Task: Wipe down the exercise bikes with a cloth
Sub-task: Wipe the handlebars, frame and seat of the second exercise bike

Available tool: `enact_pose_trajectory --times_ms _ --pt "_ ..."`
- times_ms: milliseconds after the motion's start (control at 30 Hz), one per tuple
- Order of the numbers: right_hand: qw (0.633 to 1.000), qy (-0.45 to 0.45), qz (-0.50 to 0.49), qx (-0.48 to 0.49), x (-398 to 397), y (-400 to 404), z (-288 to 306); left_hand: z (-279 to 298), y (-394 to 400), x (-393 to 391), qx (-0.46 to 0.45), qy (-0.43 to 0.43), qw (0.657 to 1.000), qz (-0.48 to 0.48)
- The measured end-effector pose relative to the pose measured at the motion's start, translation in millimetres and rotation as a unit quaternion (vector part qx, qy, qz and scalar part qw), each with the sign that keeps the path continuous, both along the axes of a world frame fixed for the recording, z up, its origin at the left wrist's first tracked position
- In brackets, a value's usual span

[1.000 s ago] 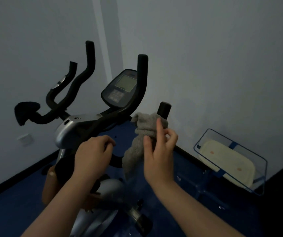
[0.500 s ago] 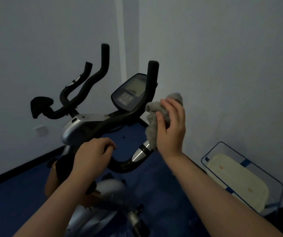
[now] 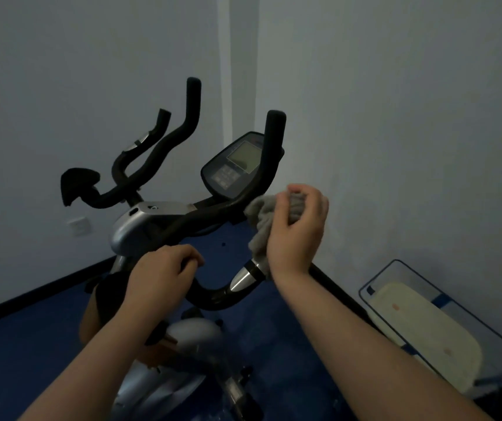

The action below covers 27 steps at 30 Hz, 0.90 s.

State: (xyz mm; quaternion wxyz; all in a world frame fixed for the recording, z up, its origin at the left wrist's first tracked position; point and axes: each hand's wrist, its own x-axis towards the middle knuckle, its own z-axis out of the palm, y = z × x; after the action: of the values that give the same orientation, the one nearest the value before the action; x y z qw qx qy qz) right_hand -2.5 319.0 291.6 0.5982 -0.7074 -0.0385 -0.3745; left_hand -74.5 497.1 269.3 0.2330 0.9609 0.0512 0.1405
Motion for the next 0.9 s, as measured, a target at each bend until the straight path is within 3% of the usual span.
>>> enact_pose_trajectory --times_ms 67,133,167,233,300,333,367,400,433,467,533,600,633,733,800,900 --pt "0.975 -0.037 -0.023 -0.216 16 -18 1 0 0 1 -0.005 0.002 1.0 0.0" --pt "0.961 0.03 0.071 -0.267 31 -37 14 0 0 1 -0.006 0.002 1.0 0.002" --pt "0.961 0.091 0.141 -0.219 32 -43 22 -1 0 1 -0.006 0.001 1.0 0.003" --pt "0.956 0.166 0.243 -0.001 27 -42 25 -1 -1 1 -0.003 -0.002 1.0 0.001" --pt "0.943 0.157 0.219 0.197 13 -22 14 0 0 0 -0.003 -0.002 1.0 0.001" --pt "0.955 0.121 0.173 0.209 5 -10 9 -1 0 0 -0.004 -0.002 1.0 0.002" --pt "0.98 0.073 0.108 0.147 0 -3 3 -1 1 0 -0.007 -0.004 1.0 0.001" --pt "0.999 0.022 0.033 0.027 1 -3 0 -1 1 0 -0.009 -0.005 1.0 -0.002" --pt "0.993 -0.005 -0.023 -0.112 7 -8 3 -1 1 -1 -0.011 -0.004 1.0 -0.006" --pt "0.975 0.003 -0.023 -0.219 15 -16 10 -1 1 -1 -0.011 -0.005 1.0 -0.008" --pt "0.96 0.077 0.074 -0.258 28 -32 24 -1 1 1 -0.01 -0.012 1.0 -0.005" --pt "0.968 0.145 0.182 -0.095 26 -36 28 -1 0 1 -0.01 -0.016 1.0 -0.002" --pt "0.972 0.146 0.185 0.012 22 -31 25 -1 0 0 -0.01 -0.018 1.0 -0.001" --pt "0.968 0.101 0.043 0.226 7 -3 13 1 0 -1 -0.01 -0.025 1.0 -0.013" --pt "0.96 0.084 -0.013 0.265 0 9 8 1 1 -1 -0.003 -0.019 1.0 -0.021" --pt "0.967 0.102 0.0 0.234 -17 24 -10 1 1 1 0.005 -0.018 1.0 -0.024"
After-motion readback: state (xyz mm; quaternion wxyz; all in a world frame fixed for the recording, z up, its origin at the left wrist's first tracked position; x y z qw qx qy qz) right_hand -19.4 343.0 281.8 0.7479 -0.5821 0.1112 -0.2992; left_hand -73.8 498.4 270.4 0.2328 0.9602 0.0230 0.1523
